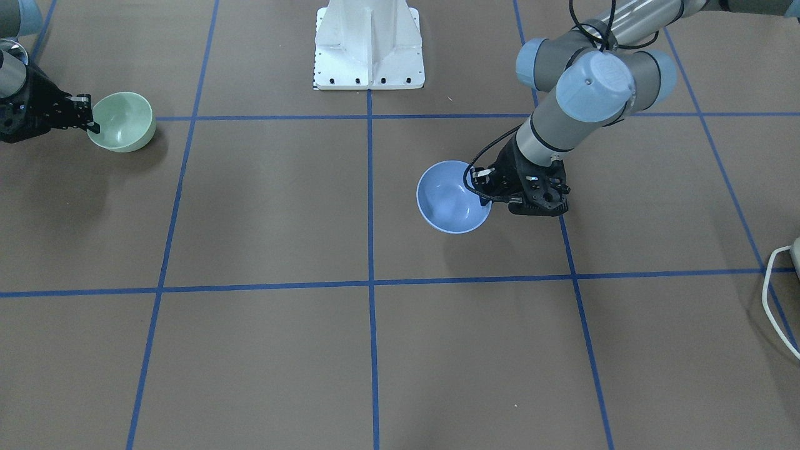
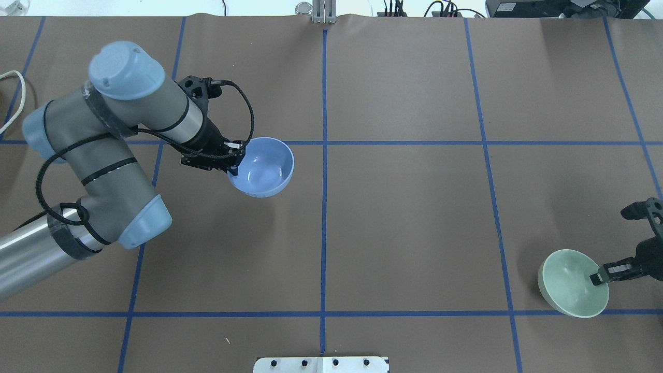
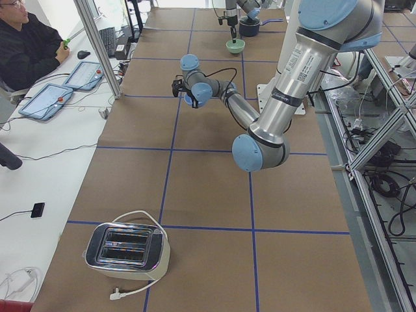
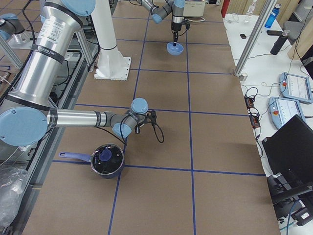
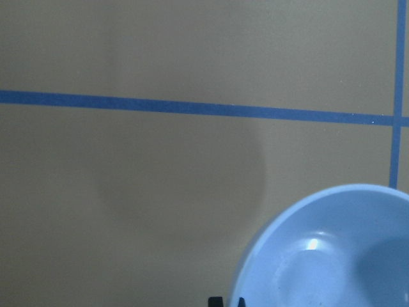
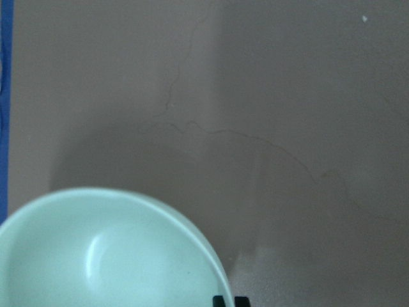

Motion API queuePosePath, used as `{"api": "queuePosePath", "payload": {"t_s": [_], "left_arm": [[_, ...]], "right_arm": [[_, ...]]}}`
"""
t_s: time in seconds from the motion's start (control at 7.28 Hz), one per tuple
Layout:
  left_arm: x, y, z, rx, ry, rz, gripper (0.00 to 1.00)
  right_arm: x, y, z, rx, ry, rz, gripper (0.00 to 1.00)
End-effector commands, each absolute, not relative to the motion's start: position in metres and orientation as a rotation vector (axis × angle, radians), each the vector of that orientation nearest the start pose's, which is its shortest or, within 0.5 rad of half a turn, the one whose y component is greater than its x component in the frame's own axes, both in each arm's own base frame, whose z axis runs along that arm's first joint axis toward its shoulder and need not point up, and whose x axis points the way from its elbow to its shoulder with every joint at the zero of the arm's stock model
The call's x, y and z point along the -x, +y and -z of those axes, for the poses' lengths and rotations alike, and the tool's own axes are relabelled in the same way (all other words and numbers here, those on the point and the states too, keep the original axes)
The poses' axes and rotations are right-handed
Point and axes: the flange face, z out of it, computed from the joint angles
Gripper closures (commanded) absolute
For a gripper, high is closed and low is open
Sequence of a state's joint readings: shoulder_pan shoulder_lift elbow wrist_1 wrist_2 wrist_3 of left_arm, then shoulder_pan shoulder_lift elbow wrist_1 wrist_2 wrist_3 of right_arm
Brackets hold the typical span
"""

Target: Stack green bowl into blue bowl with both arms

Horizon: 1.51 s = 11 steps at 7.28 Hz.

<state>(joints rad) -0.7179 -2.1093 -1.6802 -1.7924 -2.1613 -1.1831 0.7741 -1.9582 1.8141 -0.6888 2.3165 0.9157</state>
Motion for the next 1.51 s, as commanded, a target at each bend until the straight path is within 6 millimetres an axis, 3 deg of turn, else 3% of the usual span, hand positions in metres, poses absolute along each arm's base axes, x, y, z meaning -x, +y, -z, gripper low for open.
{"api": "queuePosePath", "payload": {"t_s": [0.0,0.14,0.41,0.82,1.37], "left_arm": [[-0.488,-0.468,-0.254,0.009,0.982,0.071,1.00],[-0.512,-0.461,-0.248,0.029,0.975,0.087,1.00],[-0.557,-0.460,-0.221,0.025,0.963,0.121,1.00],[-0.564,-0.460,-0.217,0.019,0.959,0.126,1.00],[-0.567,-0.456,-0.217,0.018,0.966,0.116,1.00]], "right_arm": [[0.206,-0.309,-0.580,0.064,-1.036,0.144,1.00],[0.205,-0.320,-0.570,0.066,-1.071,0.143,1.00],[0.207,-0.362,-0.536,0.078,-1.110,0.095,1.00],[0.215,-0.386,-0.513,0.068,-1.117,0.075,1.00],[0.212,-0.390,-0.512,0.067,-1.118,0.065,1.00]]}}
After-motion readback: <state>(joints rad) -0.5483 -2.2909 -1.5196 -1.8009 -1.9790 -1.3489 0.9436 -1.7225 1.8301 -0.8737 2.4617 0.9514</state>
